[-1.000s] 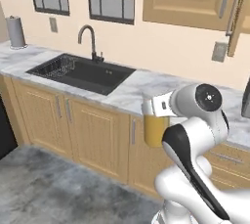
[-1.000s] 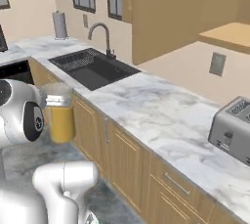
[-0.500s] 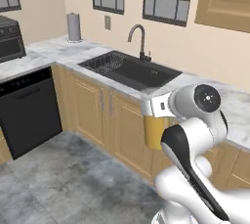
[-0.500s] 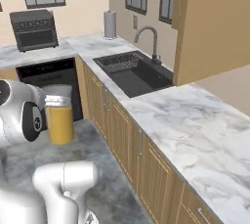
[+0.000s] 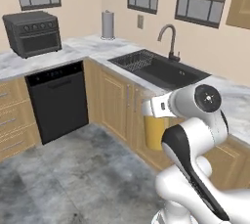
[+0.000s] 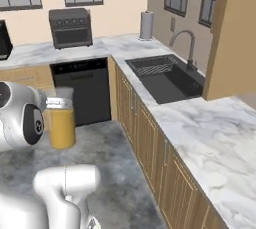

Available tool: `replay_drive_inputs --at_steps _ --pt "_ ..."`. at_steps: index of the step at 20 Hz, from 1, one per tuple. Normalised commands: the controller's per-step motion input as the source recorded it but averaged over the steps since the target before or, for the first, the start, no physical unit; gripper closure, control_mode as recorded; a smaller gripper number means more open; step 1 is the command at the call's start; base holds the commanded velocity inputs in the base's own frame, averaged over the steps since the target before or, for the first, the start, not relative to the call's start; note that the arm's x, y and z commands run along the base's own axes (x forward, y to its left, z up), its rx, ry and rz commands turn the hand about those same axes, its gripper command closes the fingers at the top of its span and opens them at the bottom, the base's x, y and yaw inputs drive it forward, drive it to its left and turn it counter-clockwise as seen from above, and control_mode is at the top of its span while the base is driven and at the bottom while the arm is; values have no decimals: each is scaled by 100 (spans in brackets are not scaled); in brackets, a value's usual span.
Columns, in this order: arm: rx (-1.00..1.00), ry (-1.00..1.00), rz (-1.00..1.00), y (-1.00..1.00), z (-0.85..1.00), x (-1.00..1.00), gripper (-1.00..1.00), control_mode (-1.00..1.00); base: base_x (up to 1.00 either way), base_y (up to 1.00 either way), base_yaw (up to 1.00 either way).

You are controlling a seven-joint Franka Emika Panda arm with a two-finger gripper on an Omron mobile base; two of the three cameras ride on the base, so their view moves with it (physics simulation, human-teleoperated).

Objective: There is a tray on the dining counter. Grab the cup, mug, and pitcher and place them on the tray. The pitcher may be placed next to the tray if it cannot fit the tray.

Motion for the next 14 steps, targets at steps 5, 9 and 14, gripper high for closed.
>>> replay_drive_inputs --at_steps 5,9,14 --pt "0 0 0 0 0 0 100 100 9 63 34" --pt "0 0 0 0 0 0 100 100 15 59 31" --pt "0 0 0 0 0 0 100 100 24 53 29"
